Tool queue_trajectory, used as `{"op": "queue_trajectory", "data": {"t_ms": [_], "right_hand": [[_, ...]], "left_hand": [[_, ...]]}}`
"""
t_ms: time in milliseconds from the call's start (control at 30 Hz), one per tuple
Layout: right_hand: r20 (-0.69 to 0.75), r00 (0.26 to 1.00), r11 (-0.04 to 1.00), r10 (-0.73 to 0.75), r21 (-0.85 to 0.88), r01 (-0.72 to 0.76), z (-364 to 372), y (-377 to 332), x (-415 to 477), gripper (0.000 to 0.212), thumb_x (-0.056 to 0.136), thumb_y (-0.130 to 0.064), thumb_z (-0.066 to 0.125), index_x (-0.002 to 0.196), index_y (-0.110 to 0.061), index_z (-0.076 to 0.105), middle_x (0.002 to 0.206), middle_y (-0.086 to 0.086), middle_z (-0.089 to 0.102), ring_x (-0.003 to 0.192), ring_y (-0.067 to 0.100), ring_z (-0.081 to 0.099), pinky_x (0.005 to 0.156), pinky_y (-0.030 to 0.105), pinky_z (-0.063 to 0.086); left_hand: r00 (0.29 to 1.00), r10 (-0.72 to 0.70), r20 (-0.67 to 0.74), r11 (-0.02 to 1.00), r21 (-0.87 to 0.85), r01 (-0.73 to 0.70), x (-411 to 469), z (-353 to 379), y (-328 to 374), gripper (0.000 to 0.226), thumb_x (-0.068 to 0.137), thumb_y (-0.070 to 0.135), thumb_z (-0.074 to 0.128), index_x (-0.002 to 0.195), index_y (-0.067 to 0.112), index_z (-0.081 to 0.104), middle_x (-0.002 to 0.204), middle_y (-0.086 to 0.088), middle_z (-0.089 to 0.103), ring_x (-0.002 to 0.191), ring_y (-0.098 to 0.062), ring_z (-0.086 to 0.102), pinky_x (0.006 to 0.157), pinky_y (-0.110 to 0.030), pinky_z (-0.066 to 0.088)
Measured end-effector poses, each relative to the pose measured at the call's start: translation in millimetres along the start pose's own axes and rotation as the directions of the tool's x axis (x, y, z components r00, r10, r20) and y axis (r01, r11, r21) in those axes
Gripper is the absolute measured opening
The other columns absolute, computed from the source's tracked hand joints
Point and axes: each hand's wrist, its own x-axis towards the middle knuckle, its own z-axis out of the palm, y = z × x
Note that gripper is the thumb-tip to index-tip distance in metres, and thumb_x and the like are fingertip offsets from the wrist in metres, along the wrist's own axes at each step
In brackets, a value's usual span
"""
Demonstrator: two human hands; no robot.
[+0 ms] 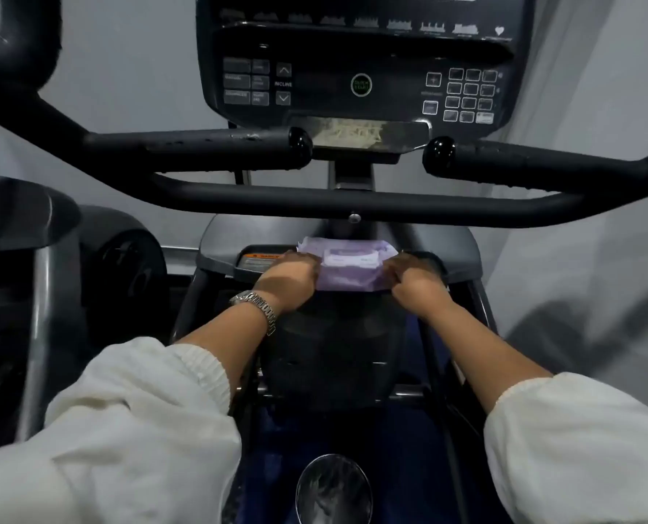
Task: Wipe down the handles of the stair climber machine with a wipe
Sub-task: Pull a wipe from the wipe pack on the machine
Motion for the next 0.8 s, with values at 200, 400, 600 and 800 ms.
{"op": "queue_trajectory", "data": {"t_ms": [200, 400, 600, 800], "right_hand": [[0.049, 0.976, 0.977, 0.213, 0.011, -0.214, 1, -6, 16, 0.039, 0.095, -0.034, 0.041, 0.106, -0.008, 0.067, 0.108, 0.02, 0.066, 0.085, 0.032, 0.056, 0.069, 0.029, 0.035], [0.028, 0.983, 0.982, 0.184, -0.04, -0.183, 6, -1, 22, 0.028, 0.09, -0.033, 0.054, 0.102, -0.014, 0.072, 0.106, 0.012, 0.068, 0.095, 0.03, 0.063, 0.076, 0.029, 0.045], [-0.053, 0.984, 0.968, 0.173, 0.195, -0.159, 12, 12, 20, 0.018, 0.083, -0.034, 0.069, 0.098, -0.025, 0.074, 0.099, 0.002, 0.072, 0.09, 0.021, 0.065, 0.072, 0.02, 0.04], [-0.058, 0.987, 0.964, 0.148, 0.231, -0.131, 12, 13, 20, 0.019, 0.083, -0.032, 0.071, 0.1, -0.025, 0.074, 0.102, 0.002, 0.073, 0.093, 0.021, 0.066, 0.076, 0.022, 0.045]], "left_hand": [[0.99, -0.131, 0.044, 0.986, 0.114, 0.125, 28, -3, 8, 0.025, 0.092, 0.015, 0.047, 0.115, 0.01, 0.057, 0.114, -0.017, 0.061, 0.098, -0.033, 0.059, 0.083, -0.034, 0.043], [0.987, -0.14, -0.085, 0.984, 0.098, 0.148, 37, 16, 11, 0.048, 0.092, 0.05, 0.046, 0.129, 0.02, 0.051, 0.127, -0.007, 0.055, 0.111, -0.026, 0.054, 0.093, -0.035, 0.044], [0.979, -0.181, -0.09, 0.982, 0.04, 0.185, 45, 17, 13, 0.06, 0.082, 0.067, 0.049, 0.123, 0.024, 0.058, 0.12, -0.004, 0.061, 0.102, -0.023, 0.058, 0.084, -0.031, 0.046], [0.986, -0.112, -0.125, 0.979, 0.154, 0.131, 53, 22, 14, 0.059, 0.083, 0.071, 0.042, 0.119, 0.029, 0.062, 0.118, 0.0, 0.061, 0.099, -0.021, 0.059, 0.078, -0.03, 0.045]]}}
